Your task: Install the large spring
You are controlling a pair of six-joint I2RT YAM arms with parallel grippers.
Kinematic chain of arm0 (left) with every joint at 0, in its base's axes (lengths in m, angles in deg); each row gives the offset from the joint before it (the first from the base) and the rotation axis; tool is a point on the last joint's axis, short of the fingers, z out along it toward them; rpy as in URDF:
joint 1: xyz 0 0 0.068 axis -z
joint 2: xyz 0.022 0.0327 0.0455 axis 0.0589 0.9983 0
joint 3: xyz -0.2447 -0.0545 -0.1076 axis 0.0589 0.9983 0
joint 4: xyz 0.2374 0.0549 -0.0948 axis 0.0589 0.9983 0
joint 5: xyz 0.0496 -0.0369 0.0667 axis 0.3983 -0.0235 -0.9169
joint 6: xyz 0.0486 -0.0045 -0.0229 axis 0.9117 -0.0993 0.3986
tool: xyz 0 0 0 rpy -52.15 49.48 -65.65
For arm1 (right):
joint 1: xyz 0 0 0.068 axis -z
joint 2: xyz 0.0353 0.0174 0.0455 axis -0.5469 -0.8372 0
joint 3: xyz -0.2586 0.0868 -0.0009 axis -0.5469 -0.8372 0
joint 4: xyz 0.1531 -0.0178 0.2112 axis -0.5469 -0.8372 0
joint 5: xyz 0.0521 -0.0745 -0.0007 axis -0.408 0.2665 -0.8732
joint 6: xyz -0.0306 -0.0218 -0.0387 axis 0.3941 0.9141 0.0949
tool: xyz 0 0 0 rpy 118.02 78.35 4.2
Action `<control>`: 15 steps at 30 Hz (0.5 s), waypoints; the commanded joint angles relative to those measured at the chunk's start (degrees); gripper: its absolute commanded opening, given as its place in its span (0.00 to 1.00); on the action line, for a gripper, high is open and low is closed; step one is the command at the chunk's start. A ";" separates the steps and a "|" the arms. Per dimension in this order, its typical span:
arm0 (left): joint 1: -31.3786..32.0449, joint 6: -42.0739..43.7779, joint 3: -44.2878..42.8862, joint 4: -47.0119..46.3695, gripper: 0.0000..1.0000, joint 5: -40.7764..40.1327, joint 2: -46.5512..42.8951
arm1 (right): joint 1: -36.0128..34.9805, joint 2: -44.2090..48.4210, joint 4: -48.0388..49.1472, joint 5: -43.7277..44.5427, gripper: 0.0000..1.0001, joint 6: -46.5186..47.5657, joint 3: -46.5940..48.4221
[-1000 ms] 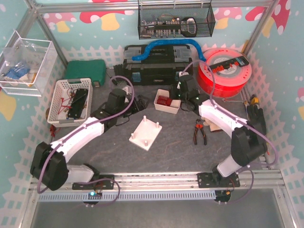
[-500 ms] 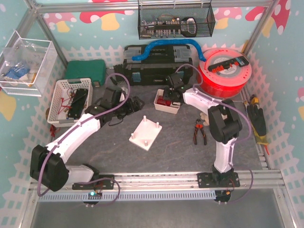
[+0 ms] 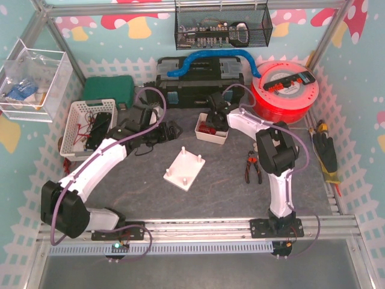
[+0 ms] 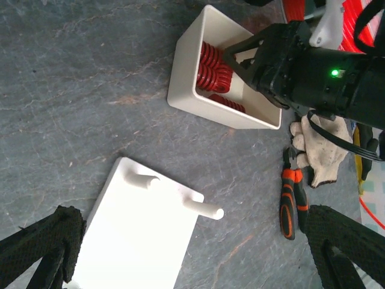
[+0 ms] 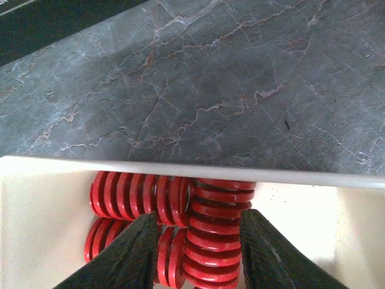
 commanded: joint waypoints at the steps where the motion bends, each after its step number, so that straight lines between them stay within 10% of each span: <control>1: -0.25 3.17 -2.46 1.81 0.99 -0.72 0.29 | 0.19 -2.82 -3.60 1.44 0.41 -2.58 1.48; 15: -0.30 2.64 -2.12 2.68 0.99 -1.48 -0.71 | 0.17 -7.28 -4.11 2.55 0.45 -1.99 2.37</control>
